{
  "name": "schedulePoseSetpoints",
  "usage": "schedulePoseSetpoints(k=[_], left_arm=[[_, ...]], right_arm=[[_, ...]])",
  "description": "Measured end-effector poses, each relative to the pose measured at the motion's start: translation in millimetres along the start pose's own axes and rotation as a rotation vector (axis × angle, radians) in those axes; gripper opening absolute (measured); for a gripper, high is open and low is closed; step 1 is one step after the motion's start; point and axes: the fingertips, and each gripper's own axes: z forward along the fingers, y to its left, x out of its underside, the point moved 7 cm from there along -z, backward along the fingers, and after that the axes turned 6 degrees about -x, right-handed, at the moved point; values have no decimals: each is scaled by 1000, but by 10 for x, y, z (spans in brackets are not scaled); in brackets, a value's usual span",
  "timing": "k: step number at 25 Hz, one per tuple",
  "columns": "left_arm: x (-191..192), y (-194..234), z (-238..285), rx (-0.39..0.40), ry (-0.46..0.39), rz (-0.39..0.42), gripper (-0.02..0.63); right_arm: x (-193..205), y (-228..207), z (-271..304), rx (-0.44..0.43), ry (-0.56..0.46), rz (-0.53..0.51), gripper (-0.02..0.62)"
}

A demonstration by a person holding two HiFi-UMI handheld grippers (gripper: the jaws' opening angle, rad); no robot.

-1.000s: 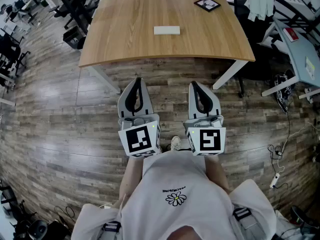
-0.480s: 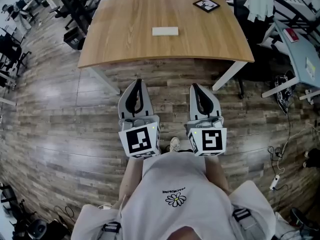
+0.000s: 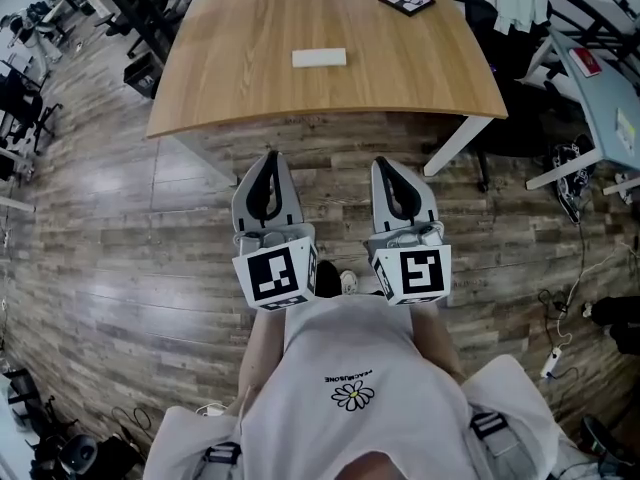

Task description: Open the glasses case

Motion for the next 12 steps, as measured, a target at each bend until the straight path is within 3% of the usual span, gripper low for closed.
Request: schedulePoseSetpoints(k=[8,12], left_arm=[[82,112,286,-35,3,-20,16],[128,151,592,-25,-26,-21,15]], right_arm=[[101,-80,231,-39,10,-10,8],[116,-270,468,-24,-23,59,8]])
